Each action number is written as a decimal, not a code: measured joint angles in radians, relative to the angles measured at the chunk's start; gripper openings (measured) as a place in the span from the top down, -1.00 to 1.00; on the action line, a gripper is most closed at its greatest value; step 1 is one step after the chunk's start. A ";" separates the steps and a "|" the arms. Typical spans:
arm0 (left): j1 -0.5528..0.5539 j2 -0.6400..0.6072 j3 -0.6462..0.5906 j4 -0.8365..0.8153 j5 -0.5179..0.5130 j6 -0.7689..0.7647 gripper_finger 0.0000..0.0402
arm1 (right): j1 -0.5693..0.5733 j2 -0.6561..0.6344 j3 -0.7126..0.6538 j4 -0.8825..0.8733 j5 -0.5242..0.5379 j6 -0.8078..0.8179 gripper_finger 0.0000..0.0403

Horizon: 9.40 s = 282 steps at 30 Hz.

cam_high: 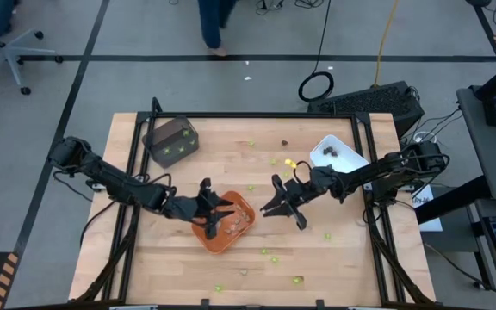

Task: Sort Halloween decoration
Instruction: Put the small white skull toy into the orange bin, then put the green spider toy into the black bin

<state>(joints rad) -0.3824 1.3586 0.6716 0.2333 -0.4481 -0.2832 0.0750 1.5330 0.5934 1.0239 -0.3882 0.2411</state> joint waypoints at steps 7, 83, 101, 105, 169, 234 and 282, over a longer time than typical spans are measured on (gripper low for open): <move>-0.045 0.000 0.000 -0.001 -0.055 -0.002 0.41 | 0.000 0.000 0.000 -0.063 0.078 0.060 0.86; -0.402 0.361 0.392 -0.063 0.013 0.161 0.41 | 0.492 0.119 0.260 -0.622 0.446 -0.084 0.09; -0.478 0.505 0.483 -0.061 -0.199 0.053 0.41 | 0.660 0.257 0.260 -0.849 0.790 0.166 0.09; -0.482 0.505 0.483 -0.052 -0.244 0.053 0.41 | 0.653 0.303 0.260 -0.815 0.806 0.166 0.09; -0.407 0.505 0.483 -0.031 -0.341 0.054 0.41 | 0.642 0.279 0.259 -0.766 0.707 0.097 0.26; -0.379 0.563 0.482 0.069 -0.341 0.121 0.41 | 0.602 0.276 0.258 -0.686 0.650 0.030 1.00; -0.279 0.698 0.521 0.200 -0.240 0.187 0.37 | 0.558 0.181 0.260 -0.498 0.646 -0.089 1.00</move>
<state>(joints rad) -0.6613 2.0563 1.1923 0.4335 -0.6884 -0.0963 0.6334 1.7142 0.8536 0.5262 0.2577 0.1526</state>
